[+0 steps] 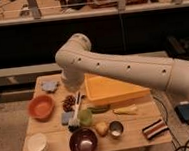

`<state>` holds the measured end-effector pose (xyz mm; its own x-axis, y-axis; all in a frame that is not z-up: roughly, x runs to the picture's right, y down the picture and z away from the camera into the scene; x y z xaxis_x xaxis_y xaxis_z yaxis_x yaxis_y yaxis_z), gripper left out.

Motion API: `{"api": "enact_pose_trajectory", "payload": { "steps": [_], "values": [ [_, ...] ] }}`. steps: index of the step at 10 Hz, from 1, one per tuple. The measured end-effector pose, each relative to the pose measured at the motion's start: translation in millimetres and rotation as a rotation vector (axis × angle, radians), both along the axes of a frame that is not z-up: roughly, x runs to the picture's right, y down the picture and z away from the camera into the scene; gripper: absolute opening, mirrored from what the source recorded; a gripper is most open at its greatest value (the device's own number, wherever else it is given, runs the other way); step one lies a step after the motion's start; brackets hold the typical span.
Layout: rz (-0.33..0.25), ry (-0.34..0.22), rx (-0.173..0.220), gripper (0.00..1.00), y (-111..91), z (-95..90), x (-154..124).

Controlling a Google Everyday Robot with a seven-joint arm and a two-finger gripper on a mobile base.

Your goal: Place brush in table surface

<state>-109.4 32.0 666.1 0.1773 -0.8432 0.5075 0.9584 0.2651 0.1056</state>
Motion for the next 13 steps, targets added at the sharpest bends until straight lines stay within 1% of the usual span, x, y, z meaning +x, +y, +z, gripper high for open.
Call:
{"api": "enact_pose_trajectory", "payload": {
  "steps": [1,2,3,13],
  "values": [
    [0.003,-0.008,-0.005,0.12,6.3,-0.9,-9.6],
    [0.003,-0.012,-0.003,0.17,7.8,-1.4,-15.1],
    [0.004,-0.008,0.003,0.17,6.5,-0.3,-12.8],
    [0.003,-0.01,0.0,0.17,7.4,-0.2,-14.1]
  ]
}}
